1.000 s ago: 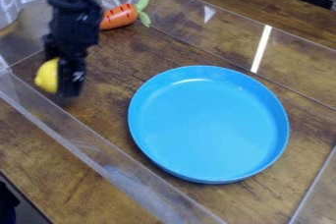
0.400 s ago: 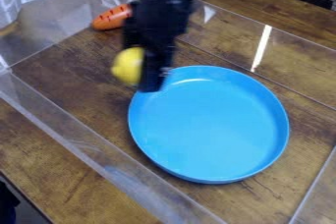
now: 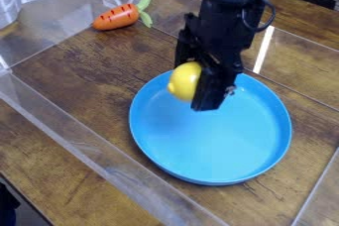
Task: Put the lemon on the blue tray
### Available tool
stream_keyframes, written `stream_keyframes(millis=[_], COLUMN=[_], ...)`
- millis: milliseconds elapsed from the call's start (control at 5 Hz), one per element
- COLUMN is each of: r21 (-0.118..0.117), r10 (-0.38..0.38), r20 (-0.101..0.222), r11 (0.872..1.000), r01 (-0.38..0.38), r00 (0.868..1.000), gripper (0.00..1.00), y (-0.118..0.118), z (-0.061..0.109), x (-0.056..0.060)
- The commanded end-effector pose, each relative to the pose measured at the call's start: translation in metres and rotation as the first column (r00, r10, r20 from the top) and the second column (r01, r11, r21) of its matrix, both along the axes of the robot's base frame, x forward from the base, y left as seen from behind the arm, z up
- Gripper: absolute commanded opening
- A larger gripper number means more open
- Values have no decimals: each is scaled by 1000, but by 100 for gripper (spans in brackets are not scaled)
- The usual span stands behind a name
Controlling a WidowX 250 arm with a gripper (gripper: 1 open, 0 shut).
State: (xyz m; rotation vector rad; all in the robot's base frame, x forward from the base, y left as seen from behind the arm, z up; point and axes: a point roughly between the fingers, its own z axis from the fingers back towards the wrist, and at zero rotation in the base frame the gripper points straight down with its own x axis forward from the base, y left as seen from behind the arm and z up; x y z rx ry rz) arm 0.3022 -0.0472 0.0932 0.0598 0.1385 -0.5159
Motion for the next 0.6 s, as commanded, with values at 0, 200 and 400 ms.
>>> stream_keyframes(millis=[0, 200, 400], r21=[-2, 1, -5], r10=[57, 137, 131], r20=[52, 52, 55], r11=[998, 990, 991], r01=[-57, -138, -131], r00=[997, 989, 990], gripper=[0, 0, 0], y=[11, 34, 52], z=[29, 43, 44], x=[7, 7, 6])
